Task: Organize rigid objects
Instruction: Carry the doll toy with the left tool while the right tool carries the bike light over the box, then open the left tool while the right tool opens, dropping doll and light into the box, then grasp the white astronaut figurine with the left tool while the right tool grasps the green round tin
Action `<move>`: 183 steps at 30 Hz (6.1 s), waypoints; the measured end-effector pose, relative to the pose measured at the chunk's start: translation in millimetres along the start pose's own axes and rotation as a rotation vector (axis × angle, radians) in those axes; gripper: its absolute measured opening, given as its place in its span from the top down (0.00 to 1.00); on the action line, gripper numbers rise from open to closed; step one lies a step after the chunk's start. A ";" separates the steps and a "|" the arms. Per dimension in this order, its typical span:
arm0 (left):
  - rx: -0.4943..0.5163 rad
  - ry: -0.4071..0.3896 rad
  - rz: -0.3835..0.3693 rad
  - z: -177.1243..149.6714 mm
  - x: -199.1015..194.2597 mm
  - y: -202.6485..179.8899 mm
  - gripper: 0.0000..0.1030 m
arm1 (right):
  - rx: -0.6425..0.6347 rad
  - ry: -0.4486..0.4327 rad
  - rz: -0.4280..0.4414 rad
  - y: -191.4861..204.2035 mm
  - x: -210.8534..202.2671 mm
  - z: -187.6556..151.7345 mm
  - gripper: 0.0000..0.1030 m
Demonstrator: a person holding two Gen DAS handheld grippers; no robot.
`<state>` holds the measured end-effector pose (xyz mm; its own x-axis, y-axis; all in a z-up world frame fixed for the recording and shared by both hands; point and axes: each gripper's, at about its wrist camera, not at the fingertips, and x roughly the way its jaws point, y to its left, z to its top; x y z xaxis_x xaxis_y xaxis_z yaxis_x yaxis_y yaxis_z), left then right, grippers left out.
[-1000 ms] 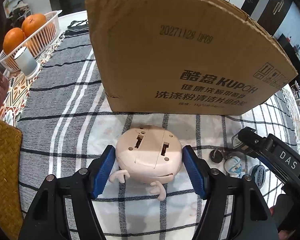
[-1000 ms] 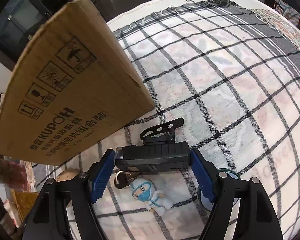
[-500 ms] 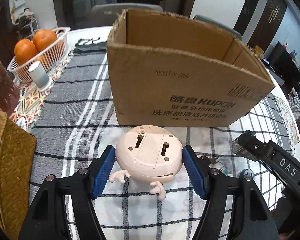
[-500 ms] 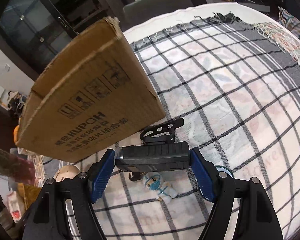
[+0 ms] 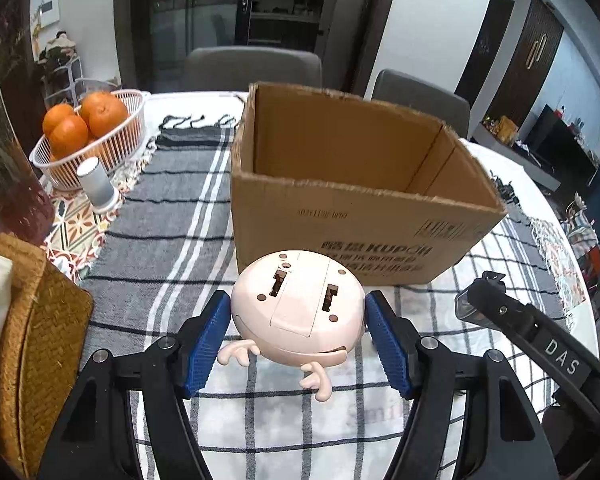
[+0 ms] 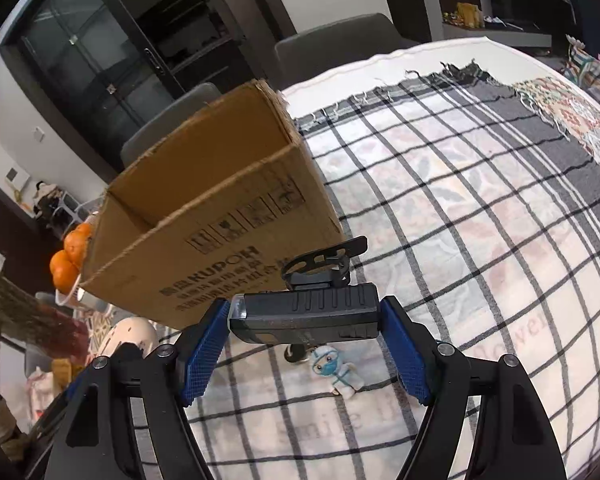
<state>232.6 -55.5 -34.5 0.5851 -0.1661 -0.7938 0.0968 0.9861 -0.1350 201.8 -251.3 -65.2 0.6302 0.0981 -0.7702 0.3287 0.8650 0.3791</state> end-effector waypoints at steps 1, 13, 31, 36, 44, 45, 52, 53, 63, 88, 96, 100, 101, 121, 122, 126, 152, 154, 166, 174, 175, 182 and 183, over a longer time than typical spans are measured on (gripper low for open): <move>-0.001 -0.007 -0.002 1.3 -2.5 -0.3 0.34 | -0.005 -0.007 0.002 0.9 -2.5 0.9 0.26; 0.005 -0.084 -0.027 21.0 -30.3 -4.6 0.34 | -0.052 -0.077 0.047 15.4 -29.7 11.0 0.26; 0.054 -0.153 -0.029 63.4 -43.7 -18.2 0.34 | -0.117 -0.145 0.076 29.4 -42.1 48.1 0.27; 0.053 -0.150 -0.022 77.5 -37.1 -18.1 0.34 | -0.135 -0.161 0.082 36.8 -36.0 63.3 0.27; 0.052 -0.129 -0.025 100.0 -23.5 -14.9 0.34 | -0.152 -0.147 0.118 51.2 -23.1 85.1 0.27; 0.051 -0.124 -0.026 101.9 -21.8 -14.4 0.34 | -0.154 -0.145 0.121 52.6 -22.5 86.0 0.27; 0.035 -0.089 -0.029 113.9 -5.6 -10.5 0.34 | -0.157 -0.108 0.143 61.0 -5.1 98.1 0.27; 0.033 -0.083 -0.029 115.3 -2.7 -10.0 0.34 | -0.157 -0.105 0.142 61.1 -3.1 98.4 0.27; 0.012 -0.003 -0.053 125.4 23.4 -11.1 0.34 | -0.119 -0.035 0.140 57.9 22.7 111.2 0.27; 0.079 -0.091 -0.007 99.0 -12.8 -21.3 0.28 | -0.126 -0.060 0.070 44.0 -9.1 96.6 0.27; 0.111 -0.119 -0.015 73.2 -31.4 -33.8 0.26 | -0.145 -0.093 0.006 27.6 -38.1 75.8 0.27; 0.132 -0.124 -0.017 60.2 -36.0 -41.7 0.25 | -0.145 -0.097 -0.012 17.1 -46.0 67.0 0.26; 0.135 -0.124 -0.015 56.6 -36.9 -42.7 0.25 | -0.146 -0.098 -0.020 13.6 -48.0 64.5 0.26; 0.153 -0.024 -0.060 -1.1 -23.1 -67.7 0.25 | -0.133 -0.051 -0.098 -36.3 -55.3 19.3 0.26; 0.153 -0.016 -0.060 -3.9 -21.3 -68.1 0.25 | -0.133 -0.047 -0.105 -38.8 -54.3 16.4 0.26; 0.155 0.013 -0.066 -14.2 -13.2 -71.0 0.25 | -0.139 -0.028 -0.125 -47.3 -49.6 6.3 0.26; 0.144 0.235 -0.085 -39.5 52.4 -86.9 0.26 | -0.123 0.169 -0.109 -80.3 2.5 -33.9 0.26; 0.138 0.252 -0.090 -40.0 57.8 -88.2 0.26 | -0.124 0.183 -0.104 -80.8 6.9 -35.8 0.26; 0.089 0.338 -0.105 -44.1 87.7 -95.0 0.28 | -0.127 0.228 -0.110 -84.3 25.8 -39.8 0.26; 0.060 0.367 -0.099 -46.4 104.5 -97.3 0.28 | -0.135 0.246 -0.128 -85.3 37.8 -42.0 0.26; 0.060 0.370 -0.098 -46.6 106.1 -97.9 0.30 | -0.135 0.247 -0.130 -85.7 39.5 -41.9 0.26; 0.052 0.390 -0.091 -47.8 119.3 -100.5 0.38 | -0.150 0.250 -0.141 -85.6 47.4 -41.2 0.26; 0.051 0.393 -0.090 -48.2 120.9 -101.2 0.39 | -0.151 0.252 -0.142 -85.3 48.4 -41.4 0.27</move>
<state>254.7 -175.5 -145.4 0.2215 -0.2304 -0.9476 0.1793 0.9647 -0.1926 175.2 -299.9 -156.1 0.3856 0.0732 -0.9197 0.2808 0.9403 0.1926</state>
